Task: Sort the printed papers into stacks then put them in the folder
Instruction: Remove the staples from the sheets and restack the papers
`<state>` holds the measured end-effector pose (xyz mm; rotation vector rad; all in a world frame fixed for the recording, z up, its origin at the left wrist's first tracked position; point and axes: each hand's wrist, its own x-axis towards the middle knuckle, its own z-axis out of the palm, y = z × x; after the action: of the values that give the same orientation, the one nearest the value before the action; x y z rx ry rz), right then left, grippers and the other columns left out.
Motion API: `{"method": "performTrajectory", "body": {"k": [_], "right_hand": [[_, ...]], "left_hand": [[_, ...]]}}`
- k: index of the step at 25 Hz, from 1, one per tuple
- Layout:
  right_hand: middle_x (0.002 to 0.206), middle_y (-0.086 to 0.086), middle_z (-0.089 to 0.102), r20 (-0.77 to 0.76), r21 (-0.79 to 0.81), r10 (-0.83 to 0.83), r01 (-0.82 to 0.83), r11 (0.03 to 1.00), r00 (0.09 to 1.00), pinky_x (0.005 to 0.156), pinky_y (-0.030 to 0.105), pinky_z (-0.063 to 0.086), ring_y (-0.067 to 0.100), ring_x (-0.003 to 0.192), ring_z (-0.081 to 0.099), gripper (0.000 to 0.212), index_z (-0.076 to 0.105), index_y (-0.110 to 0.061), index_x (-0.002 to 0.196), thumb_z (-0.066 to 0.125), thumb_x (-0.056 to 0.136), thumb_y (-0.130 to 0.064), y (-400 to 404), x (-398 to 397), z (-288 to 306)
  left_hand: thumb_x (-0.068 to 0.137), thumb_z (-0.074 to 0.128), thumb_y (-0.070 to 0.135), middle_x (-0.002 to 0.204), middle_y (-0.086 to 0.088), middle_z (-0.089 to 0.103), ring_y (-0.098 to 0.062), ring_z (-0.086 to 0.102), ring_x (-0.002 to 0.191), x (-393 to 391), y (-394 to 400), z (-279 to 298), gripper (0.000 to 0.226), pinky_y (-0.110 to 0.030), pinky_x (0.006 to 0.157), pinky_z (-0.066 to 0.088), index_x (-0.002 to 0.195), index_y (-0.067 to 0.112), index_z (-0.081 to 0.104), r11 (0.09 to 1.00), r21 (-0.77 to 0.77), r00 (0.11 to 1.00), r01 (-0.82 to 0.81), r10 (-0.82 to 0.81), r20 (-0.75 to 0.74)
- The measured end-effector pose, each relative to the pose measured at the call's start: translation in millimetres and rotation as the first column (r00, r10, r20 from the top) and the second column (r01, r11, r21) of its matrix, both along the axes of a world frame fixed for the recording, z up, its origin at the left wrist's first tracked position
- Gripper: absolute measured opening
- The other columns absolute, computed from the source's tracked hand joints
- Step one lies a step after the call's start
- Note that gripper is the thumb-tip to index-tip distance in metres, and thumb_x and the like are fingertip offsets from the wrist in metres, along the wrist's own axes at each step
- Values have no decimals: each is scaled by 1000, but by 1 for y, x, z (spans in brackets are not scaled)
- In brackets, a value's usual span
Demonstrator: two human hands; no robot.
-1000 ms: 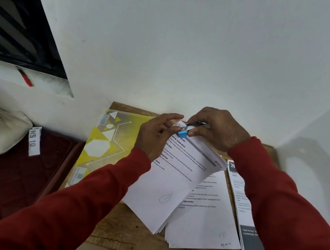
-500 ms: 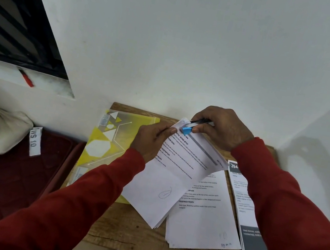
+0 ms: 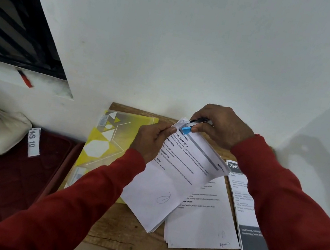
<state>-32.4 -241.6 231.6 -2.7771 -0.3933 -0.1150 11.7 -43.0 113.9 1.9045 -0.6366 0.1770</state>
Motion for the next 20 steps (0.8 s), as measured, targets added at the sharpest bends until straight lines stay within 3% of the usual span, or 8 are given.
{"method": "performTrajectory", "body": {"k": [9, 15, 20], "right_hand": [[100, -1, 65, -12, -43, 10, -10, 999, 1000, 85, 33, 46, 17, 95, 57, 23, 71, -19, 108, 68, 88, -30, -3, 2, -3], [100, -2, 64, -27, -50, 32, -33, 998, 999, 83, 30, 44, 16, 93, 56, 24, 71, -19, 109, 68, 88, -31, -3, 4, -7], [100, 3, 67, 34, -91, 20, -17, 996, 999, 84, 34, 44, 21, 95, 58, 19, 71, -14, 104, 70, 87, -23, 1, 5, -10]], "left_hand": [[96, 58, 26, 69, 5, 61, -5, 50, 61, 0, -1, -2, 20, -15, 56, 40, 101, 12, 72, 1000, 17, 1000, -4, 3, 22], [96, 59, 25, 68, 26, 52, 5, 54, 62, -3, 0, 0, 21, -5, 53, 34, 105, 11, 72, 998, 59, 998, -13, 9, 65], [96, 59, 27, 68, 17, 57, 2, 54, 62, -4, -1, 0, 21, -7, 54, 37, 104, 13, 72, 998, 54, 997, -9, 5, 77]]}}
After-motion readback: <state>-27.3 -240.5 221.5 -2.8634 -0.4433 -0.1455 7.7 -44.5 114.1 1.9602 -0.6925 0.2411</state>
